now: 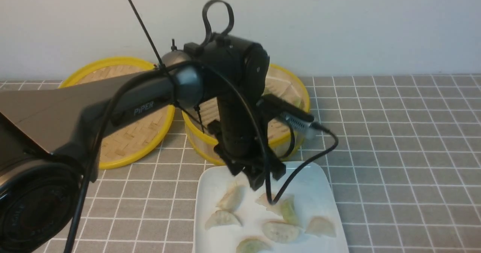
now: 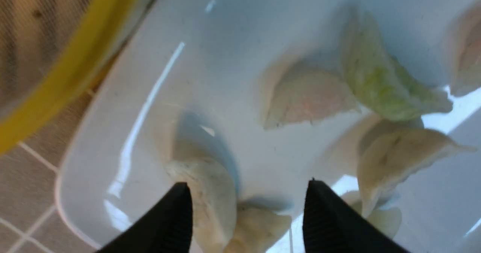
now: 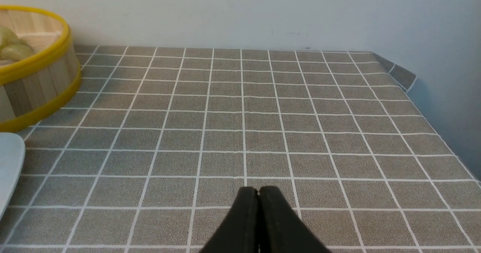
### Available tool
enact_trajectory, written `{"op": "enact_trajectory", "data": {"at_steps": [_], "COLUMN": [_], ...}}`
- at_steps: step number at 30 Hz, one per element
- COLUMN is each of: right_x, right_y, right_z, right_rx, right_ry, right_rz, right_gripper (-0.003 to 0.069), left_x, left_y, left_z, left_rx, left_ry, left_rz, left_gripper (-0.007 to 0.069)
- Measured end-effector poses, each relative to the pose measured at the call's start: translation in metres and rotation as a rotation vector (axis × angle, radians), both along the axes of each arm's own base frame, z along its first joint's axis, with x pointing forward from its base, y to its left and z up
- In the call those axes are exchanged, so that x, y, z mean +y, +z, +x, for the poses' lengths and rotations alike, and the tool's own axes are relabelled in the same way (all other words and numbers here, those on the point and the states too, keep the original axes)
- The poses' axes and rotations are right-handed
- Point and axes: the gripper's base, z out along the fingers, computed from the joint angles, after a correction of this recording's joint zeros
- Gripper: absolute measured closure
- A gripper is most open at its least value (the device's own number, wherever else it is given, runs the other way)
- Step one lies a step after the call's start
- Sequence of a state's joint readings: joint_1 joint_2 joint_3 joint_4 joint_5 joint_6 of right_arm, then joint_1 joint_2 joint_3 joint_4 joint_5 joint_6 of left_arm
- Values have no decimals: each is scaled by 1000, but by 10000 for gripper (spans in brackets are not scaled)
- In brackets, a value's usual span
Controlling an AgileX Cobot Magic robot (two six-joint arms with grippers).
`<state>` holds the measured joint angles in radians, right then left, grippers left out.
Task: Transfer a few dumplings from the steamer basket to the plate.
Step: Use the left arm to grab a dumpling from the steamer
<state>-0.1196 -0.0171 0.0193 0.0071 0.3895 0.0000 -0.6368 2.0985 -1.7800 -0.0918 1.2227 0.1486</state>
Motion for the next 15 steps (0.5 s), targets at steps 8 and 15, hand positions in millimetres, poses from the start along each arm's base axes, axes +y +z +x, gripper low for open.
{"op": "enact_trajectory", "data": {"at_steps": [8, 15], "right_x": [0, 0], "right_y": [0, 0], "right_z": [0, 0], "right_rx": [0, 0], "right_ry": [0, 0], "right_rz": [0, 0], "right_gripper": [673, 673], "left_x": [-4, 15], "left_y": [61, 49], "left_z": [32, 92], "left_rx": [-251, -409], "left_ry": [50, 158], "left_rz": [-120, -205], "left_gripper": [531, 629]}}
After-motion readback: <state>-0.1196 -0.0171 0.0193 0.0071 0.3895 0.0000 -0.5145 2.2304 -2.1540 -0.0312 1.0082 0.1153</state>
